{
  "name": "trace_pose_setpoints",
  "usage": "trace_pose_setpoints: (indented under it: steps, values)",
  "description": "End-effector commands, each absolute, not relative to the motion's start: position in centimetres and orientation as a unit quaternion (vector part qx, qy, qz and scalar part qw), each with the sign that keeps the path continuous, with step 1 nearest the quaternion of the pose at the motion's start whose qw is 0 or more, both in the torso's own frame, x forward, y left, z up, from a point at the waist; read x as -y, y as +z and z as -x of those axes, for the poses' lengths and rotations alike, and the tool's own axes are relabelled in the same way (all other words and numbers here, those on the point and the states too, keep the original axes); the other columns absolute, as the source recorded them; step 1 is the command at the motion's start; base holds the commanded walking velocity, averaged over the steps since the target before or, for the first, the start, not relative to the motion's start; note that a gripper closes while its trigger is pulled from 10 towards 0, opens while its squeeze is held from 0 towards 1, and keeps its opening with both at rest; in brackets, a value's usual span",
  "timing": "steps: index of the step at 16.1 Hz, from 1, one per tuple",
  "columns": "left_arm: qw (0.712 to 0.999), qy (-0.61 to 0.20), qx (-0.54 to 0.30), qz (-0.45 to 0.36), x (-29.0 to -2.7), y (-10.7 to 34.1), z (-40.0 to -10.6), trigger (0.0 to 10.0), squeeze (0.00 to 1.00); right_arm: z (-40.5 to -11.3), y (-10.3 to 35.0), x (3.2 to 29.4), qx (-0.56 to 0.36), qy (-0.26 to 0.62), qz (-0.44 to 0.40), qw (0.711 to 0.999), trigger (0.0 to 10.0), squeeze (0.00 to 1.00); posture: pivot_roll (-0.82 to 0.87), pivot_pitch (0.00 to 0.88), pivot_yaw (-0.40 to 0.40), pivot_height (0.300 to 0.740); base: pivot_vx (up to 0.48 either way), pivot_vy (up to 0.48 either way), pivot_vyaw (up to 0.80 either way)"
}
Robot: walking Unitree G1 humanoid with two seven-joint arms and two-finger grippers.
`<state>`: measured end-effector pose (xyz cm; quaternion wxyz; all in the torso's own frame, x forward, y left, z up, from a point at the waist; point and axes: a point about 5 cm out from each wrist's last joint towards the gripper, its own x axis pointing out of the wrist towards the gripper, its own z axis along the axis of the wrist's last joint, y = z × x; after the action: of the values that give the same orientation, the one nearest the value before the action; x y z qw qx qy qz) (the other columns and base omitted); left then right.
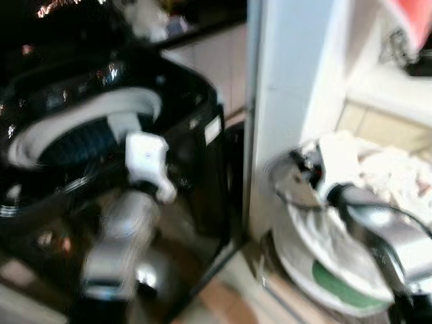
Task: Clothes washing
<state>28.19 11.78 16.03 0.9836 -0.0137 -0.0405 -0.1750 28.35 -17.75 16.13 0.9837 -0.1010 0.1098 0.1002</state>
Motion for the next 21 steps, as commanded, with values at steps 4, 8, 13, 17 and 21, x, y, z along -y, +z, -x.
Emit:
trace_pose_setpoints:
  steps: [4,8,13,17,21]
  values:
    - [0.986,-0.162,0.041,0.006,-12.7,16.4,-28.3,10.0,0.00,-28.3,16.7,17.3,-0.101,0.110,0.104,0.983,10.0,0.00,-0.10,0.000,0.089,0.740,0.273,0.000,0.00]
    - [0.984,-0.172,0.037,0.007,-12.1,16.2,-28.3,10.0,0.00,-28.3,16.6,17.9,-0.113,0.096,0.120,0.982,10.0,0.00,-0.11,0.000,0.090,0.740,0.272,0.000,0.00]
    - [0.985,-0.170,0.035,0.008,-12.1,16.2,-28.4,10.0,0.00,-28.5,16.6,18.1,-0.117,0.091,0.110,0.983,10.0,0.00,-0.11,0.000,0.087,0.740,0.274,0.000,-0.28]
    - [0.986,-0.161,0.034,0.018,-12.4,16.2,-28.4,10.0,0.00,-28.5,16.4,18.0,-0.125,0.091,0.112,0.982,10.0,0.00,-0.11,0.000,0.086,0.740,0.000,0.000,0.00]
    - [0.985,-0.169,0.027,0.015,-12.2,16.1,-28.4,10.0,0.00,-28.9,16.2,19.3,-0.141,0.060,0.112,0.982,10.0,0.00,-0.11,0.000,0.088,0.740,0.000,0.000,0.00]
